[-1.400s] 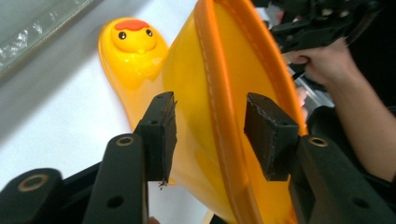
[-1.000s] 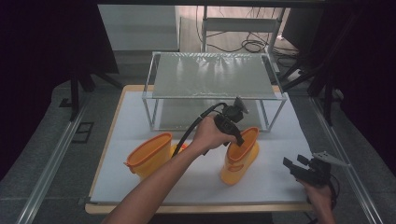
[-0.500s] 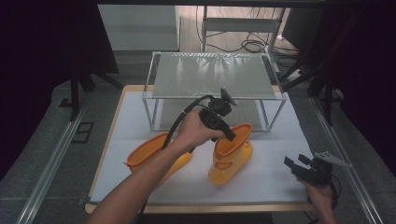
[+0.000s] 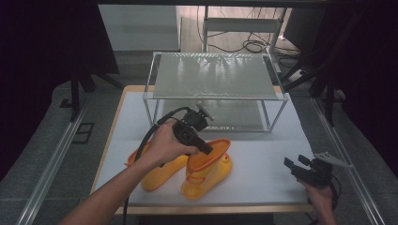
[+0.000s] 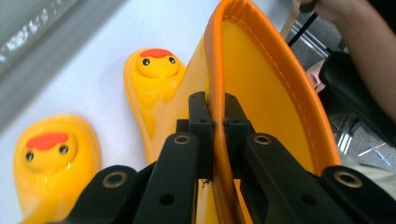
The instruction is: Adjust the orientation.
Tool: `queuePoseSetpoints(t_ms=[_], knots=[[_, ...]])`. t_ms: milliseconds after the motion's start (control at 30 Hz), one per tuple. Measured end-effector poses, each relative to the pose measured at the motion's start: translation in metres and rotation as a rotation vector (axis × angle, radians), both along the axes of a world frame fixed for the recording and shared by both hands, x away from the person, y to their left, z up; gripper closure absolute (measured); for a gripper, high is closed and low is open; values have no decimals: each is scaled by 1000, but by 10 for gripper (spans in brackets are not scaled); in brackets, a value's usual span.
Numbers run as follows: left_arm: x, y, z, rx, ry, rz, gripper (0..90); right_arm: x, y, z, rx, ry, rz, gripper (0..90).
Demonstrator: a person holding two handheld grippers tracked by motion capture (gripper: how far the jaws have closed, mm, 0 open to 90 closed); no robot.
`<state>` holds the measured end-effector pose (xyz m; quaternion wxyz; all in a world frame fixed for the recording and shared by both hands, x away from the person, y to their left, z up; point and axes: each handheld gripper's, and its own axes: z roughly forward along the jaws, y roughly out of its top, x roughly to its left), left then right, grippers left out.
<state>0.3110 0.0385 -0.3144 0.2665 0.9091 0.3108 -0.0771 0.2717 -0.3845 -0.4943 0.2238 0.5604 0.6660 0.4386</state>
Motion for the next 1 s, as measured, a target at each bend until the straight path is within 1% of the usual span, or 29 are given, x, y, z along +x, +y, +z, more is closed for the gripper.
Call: queuePoseSetpoints(t_ms=[67, 100, 133, 233, 267, 300, 333, 400, 433, 533, 567, 633, 667, 733, 800, 833, 900, 967, 1000], knots=[[-1, 9, -4, 5, 1, -4, 862, 0, 1, -1, 5, 1, -2, 307], [-2, 13, -6, 4, 3, -1, 862, 0, 1, -1, 3, 8, -1, 307], [-3, 16, -8, 4, 2, 5, 862, 0, 1, -1, 1, 5, 0, 307], [-5, 27, -12, 25, -11, 7, 862, 0, 1, -1, -4, 6, 3, 307], [-5, 34, -16, 34, -11, 16, 862, 1, 1, -2, -2, 6, 3, 307], [-5, 37, -17, 30, -11, 24, 863, 1, 2, -2, -2, 6, 3, 307], [-5, 37, -17, 30, -11, 24, 862, 1, 2, -2, -2, 6, 3, 307], [-6, 44, -19, 27, -6, 29, 862, 1, 2, -3, -2, 7, 3, 308], [-8, 50, -20, 36, -15, 33, 862, 1, 2, -3, -4, 10, 3, 307], [-11, 54, -22, 40, -16, 31, 861, 1, 2, -3, -5, 11, 3, 307], [-12, 56, -22, 45, -21, 32, 861, 1, 2, -3, -7, 13, 3, 307], [-14, 62, -23, 71, -43, 30, 861, 1, 2, -3, -8, 11, 3, 308], [-15, 68, -24, 89, -56, 38, 861, 1, 2, -4, -7, 12, 2, 307], [-15, 71, -25, 94, -58, 40, 861, 1, 2, -4, -7, 11, 2, 307], [-16, 75, -25, 115, -75, 43, 860, 1, 2, -4, -7, 14, 3, 308], [-16, 79, -26, 118, -79, 46, 860, 1, 3, -4, -5, 12, 3, 308], [-16, 80, -27, 120, -78, 46, 859, 1, 3, -4, -7, 12, 2, 308], [-17, 81, -28, 112, -81, 47, 853, 1, 4, -4, -6, 12, 5, 308], [-18, 81, -28, 114, -87, 46, 836, 1, 4, -4, -5, 14, 4, 308]])
